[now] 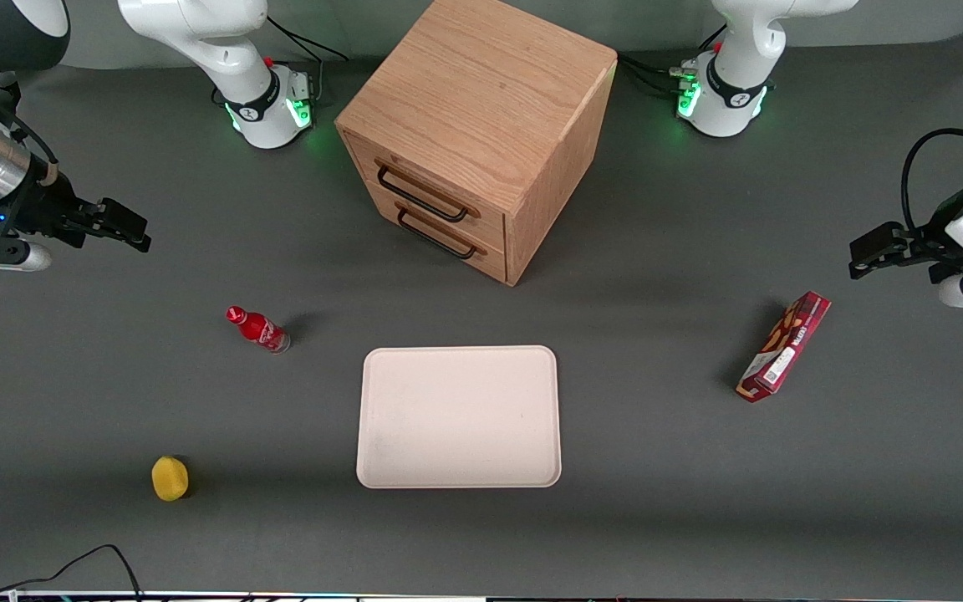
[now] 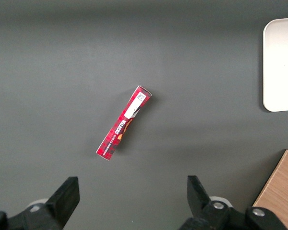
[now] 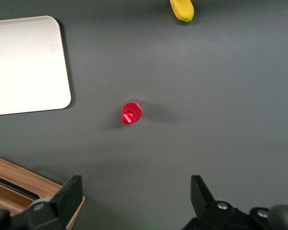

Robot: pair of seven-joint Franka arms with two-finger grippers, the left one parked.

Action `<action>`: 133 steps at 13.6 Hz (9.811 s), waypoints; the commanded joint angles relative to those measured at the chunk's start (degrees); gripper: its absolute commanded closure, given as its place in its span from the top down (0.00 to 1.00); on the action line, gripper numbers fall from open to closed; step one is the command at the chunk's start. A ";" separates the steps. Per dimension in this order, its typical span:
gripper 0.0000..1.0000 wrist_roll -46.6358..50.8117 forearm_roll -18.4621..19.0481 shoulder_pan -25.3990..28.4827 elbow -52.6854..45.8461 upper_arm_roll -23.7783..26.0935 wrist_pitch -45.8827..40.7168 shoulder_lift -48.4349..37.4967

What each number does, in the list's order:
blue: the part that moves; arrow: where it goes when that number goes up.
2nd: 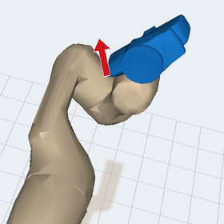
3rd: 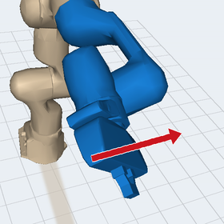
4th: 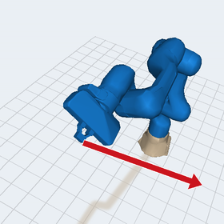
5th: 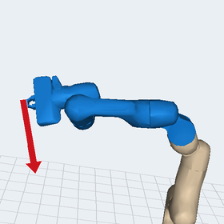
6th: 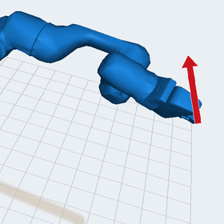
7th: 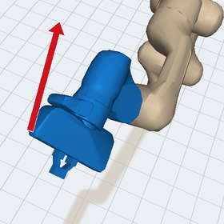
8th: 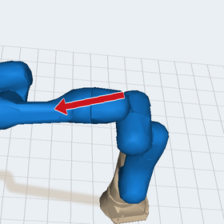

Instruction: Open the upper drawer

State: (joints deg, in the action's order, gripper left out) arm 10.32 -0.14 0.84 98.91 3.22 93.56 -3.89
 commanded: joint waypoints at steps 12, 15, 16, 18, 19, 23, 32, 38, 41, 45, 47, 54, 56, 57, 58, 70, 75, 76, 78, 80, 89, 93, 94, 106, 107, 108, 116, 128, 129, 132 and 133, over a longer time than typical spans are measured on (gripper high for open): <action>1.00 -1.80 0.23 0.91 -5.03 5.80 -4.87 -0.06; 1.00 -2.32 -6.50 0.91 -7.14 13.28 -6.11 0.37; 1.00 -2.41 -9.58 0.91 -7.41 15.13 -6.11 0.64; 1.00 -2.58 -11.54 0.91 -7.42 20.22 -5.50 2.30; 1.00 -5.72 -12.85 0.91 -7.68 22.42 -5.41 3.96; 1.00 -20.73 -17.52 0.92 -6.71 24.73 -4.97 8.97; 1.00 -27.63 -21.13 1.00 3.12 26.22 4.95 13.65; 1.00 -27.72 -21.21 1.00 9.19 27.98 12.16 14.00; 1.00 -27.72 -21.30 1.00 10.95 28.42 14.63 14.35; 1.00 -27.72 -23.58 1.00 11.21 28.51 14.90 14.79; 1.00 -27.72 -23.59 1.00 11.39 28.51 15.42 14.79; 1.00 -29.39 -23.15 1.00 12.98 28.51 18.24 15.67; 1.00 -30.00 -22.79 1.00 12.89 28.42 18.67 16.20; 1.00 -30.27 -22.62 1.00 12.89 28.42 19.29 16.29; 1.00 -30.27 -21.66 1.00 12.71 28.33 19.81 16.63; 1.00 -29.83 -13.58 0.74 2.79 25.78 18.68 23.92; 1.00 -31.84 -10.49 0.48 -1.96 23.94 16.74 27.27; 1.00 -32.98 -10.40 0.56 -2.14 22.81 16.48 27.45; 1.00 -35.09 -10.40 0.56 -2.58 21.66 16.48 27.88; 1.00 -36.41 -10.32 0.74 -3.37 20.34 16.48 28.32; 1.00 -39.14 -7.85 0.74 -12.77 17.62 11.91 34.12; 1.00 -40.73 -6.90 0.74 -14.97 17.00 11.82 35.88; 1.00 -40.99 -5.67 0.74 -15.41 16.99 11.82 36.49; 1.00 -40.82 -4.51 0.74 -21.48 16.29 6.91 38.88; 1.00 -40.38 -4.86 0.74 -22.17 16.29 5.94 38.44; 1.00 -40.29 -4.95 0.74 -23.75 16.29 3.84 38.09; 1.00 -31.97 -5.04 0.30 -31.77 16.12 -11.47 29.50; 1.00 -12.78 -1.72 0.12 -7.82 0.30 -15.21 3.92; 1.00 -11.47 -0.92 0.12 -2.72 -0.14 -10.81 1.54; 1.00 -4.89 0.57 0.39 6.81 -0.58 -0.59 -4.88; 1.00 -4.17 2.67 0.65 6.13 -0.24 -0.57 -4.81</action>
State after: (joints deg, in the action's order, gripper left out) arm 2.32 -0.87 0.19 99.71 3.35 89.90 -3.38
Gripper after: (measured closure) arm 0.000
